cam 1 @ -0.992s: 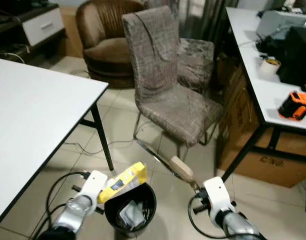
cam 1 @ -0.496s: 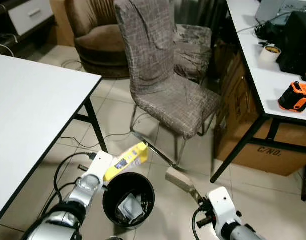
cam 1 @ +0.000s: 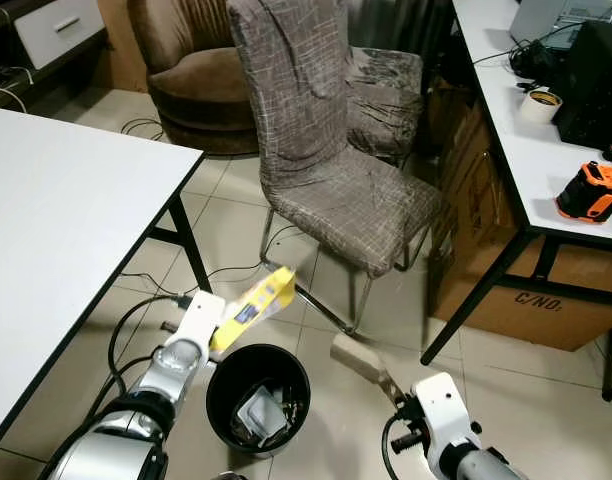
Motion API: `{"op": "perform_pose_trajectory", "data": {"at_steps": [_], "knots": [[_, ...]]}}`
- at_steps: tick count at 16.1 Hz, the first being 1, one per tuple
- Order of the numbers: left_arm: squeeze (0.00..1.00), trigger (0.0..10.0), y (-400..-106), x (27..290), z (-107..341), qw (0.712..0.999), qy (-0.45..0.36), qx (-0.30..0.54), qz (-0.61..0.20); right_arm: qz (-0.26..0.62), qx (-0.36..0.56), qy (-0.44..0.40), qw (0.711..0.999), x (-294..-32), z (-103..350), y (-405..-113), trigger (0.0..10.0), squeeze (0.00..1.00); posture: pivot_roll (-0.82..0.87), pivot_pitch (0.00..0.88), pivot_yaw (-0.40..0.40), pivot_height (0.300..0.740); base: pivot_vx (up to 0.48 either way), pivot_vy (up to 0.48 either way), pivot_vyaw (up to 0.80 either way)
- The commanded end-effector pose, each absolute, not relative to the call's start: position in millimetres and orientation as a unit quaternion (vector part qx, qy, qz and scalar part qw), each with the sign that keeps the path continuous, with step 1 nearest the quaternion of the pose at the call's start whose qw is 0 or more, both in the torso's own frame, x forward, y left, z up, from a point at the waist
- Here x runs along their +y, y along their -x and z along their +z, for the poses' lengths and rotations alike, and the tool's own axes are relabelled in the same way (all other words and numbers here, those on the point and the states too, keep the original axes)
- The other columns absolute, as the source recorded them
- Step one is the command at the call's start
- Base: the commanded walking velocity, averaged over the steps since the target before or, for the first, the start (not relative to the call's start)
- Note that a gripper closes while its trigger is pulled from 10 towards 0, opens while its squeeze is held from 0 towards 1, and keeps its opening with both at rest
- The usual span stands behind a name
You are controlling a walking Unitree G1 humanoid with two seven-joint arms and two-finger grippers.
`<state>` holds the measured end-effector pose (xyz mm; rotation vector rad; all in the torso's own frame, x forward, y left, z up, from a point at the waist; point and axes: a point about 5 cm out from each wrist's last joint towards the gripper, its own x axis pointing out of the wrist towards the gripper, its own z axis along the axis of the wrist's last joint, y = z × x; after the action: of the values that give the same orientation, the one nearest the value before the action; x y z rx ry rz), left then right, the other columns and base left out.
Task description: Picking trash to rubbish bin
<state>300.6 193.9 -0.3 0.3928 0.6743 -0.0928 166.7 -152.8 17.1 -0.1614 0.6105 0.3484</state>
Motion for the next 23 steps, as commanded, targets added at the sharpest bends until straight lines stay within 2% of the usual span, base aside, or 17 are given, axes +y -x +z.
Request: {"op": "perform_pose_trajectory", "data": {"at_steps": [1,4,10,17,23], "knots": [[1.0,10.0,-302,188,0,0.929,-0.165,0.327,-0.054,0.16,0.301,0.082,0.937,-156,17,-168,10.0,0.0,-0.16,0.087,-0.016,0.74,0.0,0.0,0.0],[1.0,10.0,-297,179,-6,0.931,-0.138,0.331,-0.068,0.159,0.299,0.084,0.937,-156,18,-170,10.0,0.0,-0.16,0.082,-0.016,0.74,0.0,0.0,0.0],[1.0,10.0,-293,179,-10,0.926,-0.143,0.34,-0.082,0.159,0.299,0.086,0.937,-156,17,-171,10.0,0.0,-0.16,0.081,-0.016,0.74,0.0,0.0,0.0],[1.0,10.0,-298,189,-4,0.928,-0.157,0.332,-0.063,0.168,0.298,0.089,0.935,-155,17,-173,10.0,0.0,-0.15,0.083,-0.028,0.74,0.0,0.0,0.0],[1.0,10.0,-299,201,-1,0.926,-0.17,0.331,-0.061,0.169,0.289,0.081,0.939,-145,16,-180,10.0,0.0,-0.12,0.085,0.001,0.74,0.0,0.0,0.0]]}}
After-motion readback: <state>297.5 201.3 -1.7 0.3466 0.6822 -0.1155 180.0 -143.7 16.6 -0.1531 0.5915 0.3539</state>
